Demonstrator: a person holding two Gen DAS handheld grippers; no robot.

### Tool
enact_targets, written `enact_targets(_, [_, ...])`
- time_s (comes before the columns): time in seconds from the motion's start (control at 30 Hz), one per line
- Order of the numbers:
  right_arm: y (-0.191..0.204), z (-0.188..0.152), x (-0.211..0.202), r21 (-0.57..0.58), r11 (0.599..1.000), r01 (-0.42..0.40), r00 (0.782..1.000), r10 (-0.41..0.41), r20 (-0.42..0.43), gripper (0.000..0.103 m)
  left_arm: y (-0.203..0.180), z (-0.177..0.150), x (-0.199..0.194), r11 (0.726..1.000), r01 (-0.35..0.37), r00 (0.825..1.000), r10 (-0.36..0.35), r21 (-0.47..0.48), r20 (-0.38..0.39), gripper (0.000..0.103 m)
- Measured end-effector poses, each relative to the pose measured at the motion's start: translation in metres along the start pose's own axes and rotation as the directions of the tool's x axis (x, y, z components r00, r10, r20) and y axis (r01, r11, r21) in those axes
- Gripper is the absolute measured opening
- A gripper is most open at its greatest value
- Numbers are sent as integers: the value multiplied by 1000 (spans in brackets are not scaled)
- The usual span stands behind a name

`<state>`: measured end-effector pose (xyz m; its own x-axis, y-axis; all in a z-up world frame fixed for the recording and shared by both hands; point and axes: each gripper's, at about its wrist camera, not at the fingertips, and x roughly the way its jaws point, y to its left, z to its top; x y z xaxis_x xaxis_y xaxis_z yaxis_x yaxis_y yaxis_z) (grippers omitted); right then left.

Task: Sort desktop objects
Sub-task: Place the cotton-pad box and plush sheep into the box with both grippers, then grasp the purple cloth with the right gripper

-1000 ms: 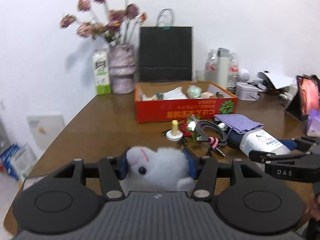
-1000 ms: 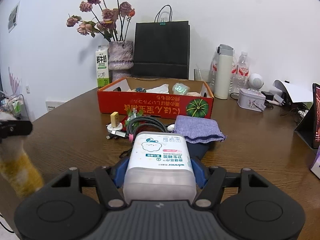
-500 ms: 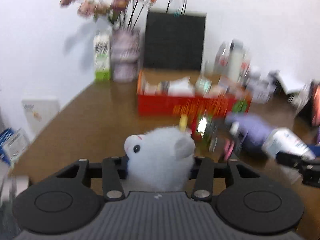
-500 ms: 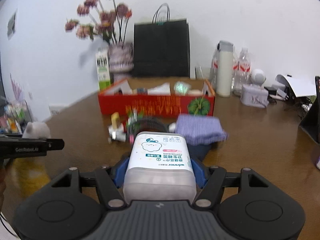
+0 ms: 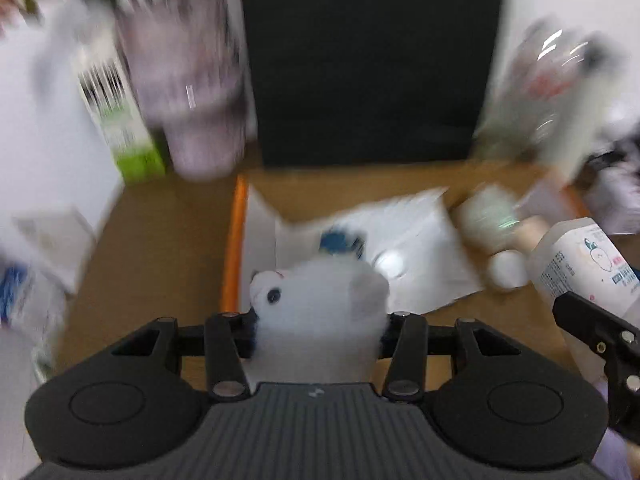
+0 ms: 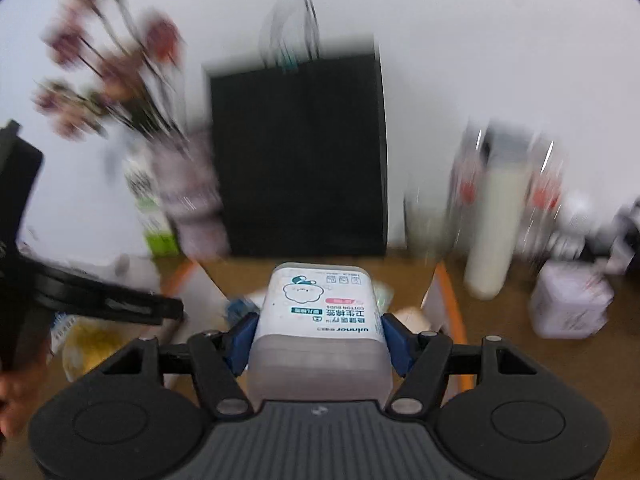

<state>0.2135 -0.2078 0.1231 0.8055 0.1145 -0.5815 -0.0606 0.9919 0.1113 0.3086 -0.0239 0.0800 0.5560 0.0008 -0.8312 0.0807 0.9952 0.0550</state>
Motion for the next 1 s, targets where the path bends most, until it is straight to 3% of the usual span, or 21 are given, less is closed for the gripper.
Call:
enact_targets(0.1, [2,-3,67,14,999,38,992,-36,-118,64,7,2,35,997,-5,1000,3,-77,-26,48])
enact_targets(0.17, [3,-8,96,42,999,29,985,-21,-174,64,2,3,44,999,-38,999,38,-25,-15,50])
enact_targets(0.23, [2,-11,118,57,997,47,977,-34,-211,65,1,6,46,998,-51,999,51,-47,3,50])
enact_targets(0.33, [2,-11,121,81,995,50,973,-31,-227,67,4,10,39,998,3,1000,-4,-56,-17,56])
enact_targets(0.4, [-2,-7,109,106,994,7,979,15,-202,73,9,2,21,998,34,999,-34,-48,11,59])
enact_targets(0.47, [-10,-2,84,114,993,-19,986,37,-163,76,18,-10,-5,995,51,997,-46,-87,64,76])
enact_targets(0.57, [-18,-1,51,77,997,0,993,9,-121,78,34,-46,-48,971,138,980,-104,-196,172,85])
enact_targets(0.7, [-20,-21,3,22,1000,21,995,-19,-99,79,34,-108,-97,943,232,956,-175,-240,237,97])
enact_targets(0.87, [-13,-71,-74,20,1000,1,1000,0,-13,88,19,-185,-140,957,258,927,-207,-131,312,103])
enact_targets(1.0, [2,-126,-124,-7,1000,-14,1000,14,24,88,10,-244,-161,977,206,927,-177,-54,332,103])
